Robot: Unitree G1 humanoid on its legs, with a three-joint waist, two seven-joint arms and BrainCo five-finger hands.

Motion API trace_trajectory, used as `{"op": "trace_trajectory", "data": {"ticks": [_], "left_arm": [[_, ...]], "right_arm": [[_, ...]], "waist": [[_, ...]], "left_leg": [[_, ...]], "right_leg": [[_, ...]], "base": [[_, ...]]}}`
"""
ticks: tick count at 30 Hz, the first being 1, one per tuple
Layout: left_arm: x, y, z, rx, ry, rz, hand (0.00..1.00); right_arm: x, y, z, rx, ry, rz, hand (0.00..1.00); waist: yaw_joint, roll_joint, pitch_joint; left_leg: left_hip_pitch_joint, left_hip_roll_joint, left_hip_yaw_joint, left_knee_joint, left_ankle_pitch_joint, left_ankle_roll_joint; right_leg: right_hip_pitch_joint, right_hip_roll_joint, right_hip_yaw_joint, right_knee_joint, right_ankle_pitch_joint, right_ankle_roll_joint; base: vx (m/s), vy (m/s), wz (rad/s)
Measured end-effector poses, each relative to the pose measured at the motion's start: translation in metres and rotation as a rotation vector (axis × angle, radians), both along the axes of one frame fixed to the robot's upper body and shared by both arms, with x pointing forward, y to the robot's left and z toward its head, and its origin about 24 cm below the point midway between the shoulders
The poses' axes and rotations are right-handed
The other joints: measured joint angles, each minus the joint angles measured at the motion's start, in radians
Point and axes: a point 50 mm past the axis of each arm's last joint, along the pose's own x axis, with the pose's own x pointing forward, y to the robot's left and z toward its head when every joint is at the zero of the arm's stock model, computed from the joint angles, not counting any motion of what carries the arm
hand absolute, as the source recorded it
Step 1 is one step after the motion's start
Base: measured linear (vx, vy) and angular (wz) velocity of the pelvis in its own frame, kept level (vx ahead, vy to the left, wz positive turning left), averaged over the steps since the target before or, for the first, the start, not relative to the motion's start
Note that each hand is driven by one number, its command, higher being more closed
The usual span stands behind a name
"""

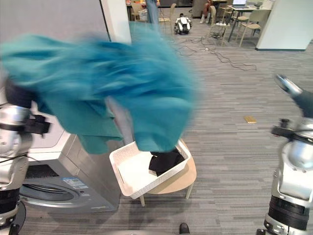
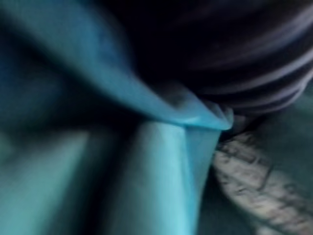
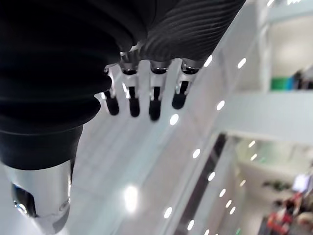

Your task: Pick up the laundry basket with both hands and put the clothes into the washing machine.

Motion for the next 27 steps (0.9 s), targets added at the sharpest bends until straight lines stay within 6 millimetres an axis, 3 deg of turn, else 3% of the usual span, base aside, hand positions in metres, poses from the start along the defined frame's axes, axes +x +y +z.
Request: {"op": "trace_trajectory", "data": {"ticks": [3, 5, 9, 16, 20, 22, 27], "left_arm": [[-0.043, 0.055, -0.016, -0.179, -0.039, 0.304, 1.00], [-0.057, 0.065, -0.029, -0.215, -0.015, 0.379, 1.00], [-0.067, 0.064, -0.058, -0.248, 0.082, 0.432, 1.00], [-0.085, 0.071, -0.077, -0.276, 0.146, 0.509, 1.00], [-0.114, 0.075, -0.105, -0.380, 0.191, 0.619, 1.00], [-0.131, 0.073, -0.124, -0.457, 0.218, 0.679, 1.00], [-0.149, 0.050, -0.158, -0.593, 0.304, 0.713, 1.00]], "right_arm": [[-0.040, -0.035, -0.041, 0.183, 0.070, -0.210, 0.00], [-0.047, -0.034, -0.056, 0.236, 0.094, -0.216, 0.00], [-0.039, -0.012, -0.095, 0.356, 0.193, -0.049, 0.00], [-0.035, 0.014, -0.156, 0.583, 0.357, 0.221, 0.00], [-0.059, 0.023, -0.203, 0.762, 0.471, 0.184, 0.00], [-0.084, 0.030, -0.233, 0.886, 0.535, 0.114, 0.00], [-0.116, 0.051, -0.259, 1.013, 0.597, 0.038, 0.00]], "waist": [[0.023, 0.002, -0.005], [0.027, -0.002, -0.013], [0.039, -0.018, -0.021], [0.052, -0.006, -0.012], [0.056, 0.010, 0.001], [0.068, 0.015, 0.010], [0.078, 0.004, 0.045]], "left_leg": [[-0.003, 0.001, -0.002, -0.002, 0.000, 0.000], [-0.004, 0.000, -0.005, -0.002, 0.000, 0.000], [-0.020, 0.000, -0.022, 0.005, -0.001, 0.000], [-0.036, 0.000, -0.033, 0.010, -0.002, 0.002], [-0.041, 0.000, -0.044, 0.010, -0.002, 0.001], [-0.046, 0.001, -0.050, 0.011, -0.002, 0.001], [-0.032, 0.006, -0.051, 0.039, -0.021, 0.006]], "right_leg": [[0.002, 0.000, -0.011, 0.000, -0.003, -0.001], [0.003, -0.002, -0.015, 0.000, -0.004, -0.001], [0.002, -0.003, -0.029, -0.004, -0.007, -0.006], [0.005, -0.006, -0.045, -0.001, -0.013, -0.010], [0.005, -0.006, -0.053, 0.000, -0.017, -0.009], [0.006, -0.006, -0.061, 0.000, -0.021, -0.007], [0.042, -0.008, -0.078, 0.000, -0.027, 0.000]], "base": [[0.01, -0.003, 0.08], [0.00, 0.002, 0.06], [-0.05, -0.008, 0.11], [-0.03, -0.009, 0.08], [0.00, -0.006, 0.06], [0.02, -0.005, 0.09], [0.01, -0.001, 0.08]]}}
